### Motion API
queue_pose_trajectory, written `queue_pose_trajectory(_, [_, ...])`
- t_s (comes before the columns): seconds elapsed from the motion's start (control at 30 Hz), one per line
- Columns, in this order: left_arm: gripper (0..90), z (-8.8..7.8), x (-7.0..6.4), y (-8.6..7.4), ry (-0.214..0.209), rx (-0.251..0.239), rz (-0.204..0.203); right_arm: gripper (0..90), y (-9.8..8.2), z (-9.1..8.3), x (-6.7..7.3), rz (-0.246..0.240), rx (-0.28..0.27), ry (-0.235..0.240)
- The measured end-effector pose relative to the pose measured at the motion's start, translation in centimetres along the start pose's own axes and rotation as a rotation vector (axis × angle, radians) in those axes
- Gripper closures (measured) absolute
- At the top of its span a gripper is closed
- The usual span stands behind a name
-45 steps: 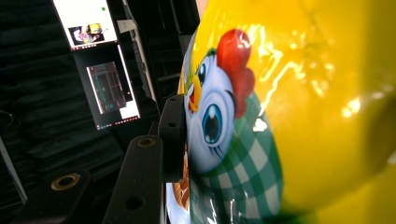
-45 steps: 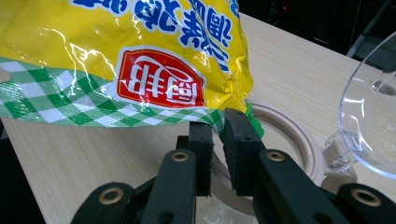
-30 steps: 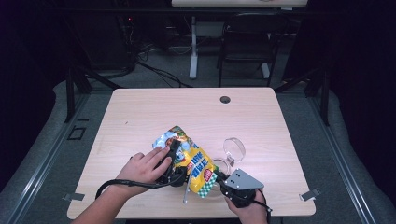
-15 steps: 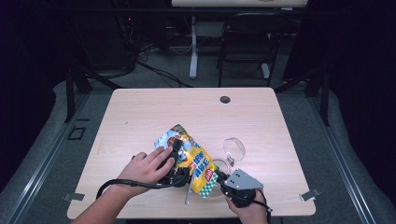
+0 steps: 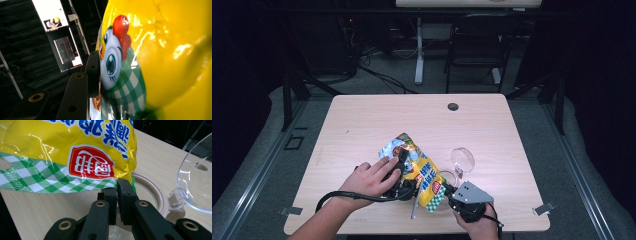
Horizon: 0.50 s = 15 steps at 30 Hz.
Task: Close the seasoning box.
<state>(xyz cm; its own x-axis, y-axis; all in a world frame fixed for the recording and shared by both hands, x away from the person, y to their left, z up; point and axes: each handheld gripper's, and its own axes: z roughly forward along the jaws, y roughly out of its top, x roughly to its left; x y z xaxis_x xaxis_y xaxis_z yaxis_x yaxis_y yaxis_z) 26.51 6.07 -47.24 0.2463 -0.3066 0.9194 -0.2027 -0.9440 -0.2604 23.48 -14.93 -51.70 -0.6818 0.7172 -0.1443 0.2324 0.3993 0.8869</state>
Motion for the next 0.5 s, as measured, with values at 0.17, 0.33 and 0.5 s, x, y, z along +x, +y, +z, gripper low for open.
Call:
queue_pose_trajectory(0.17, [66.2, -0.02, 0.07, 0.02, -0.002, -0.001, 0.000, 86.8, 0.02, -0.04, -0.04, 0.000, -0.001, -0.002])
queue_pose_trajectory(0.33, [66.3, -0.02, 0.06, 0.06, -0.006, 0.002, -0.003, 86.8, 0.00, -0.04, -0.03, 0.003, 0.002, 0.000])
queue_pose_trajectory(0.5, [66.4, -0.02, 0.09, 0.06, -0.008, -0.001, -0.004, 86.9, 0.00, -0.04, -0.05, 0.003, 0.001, -0.002])
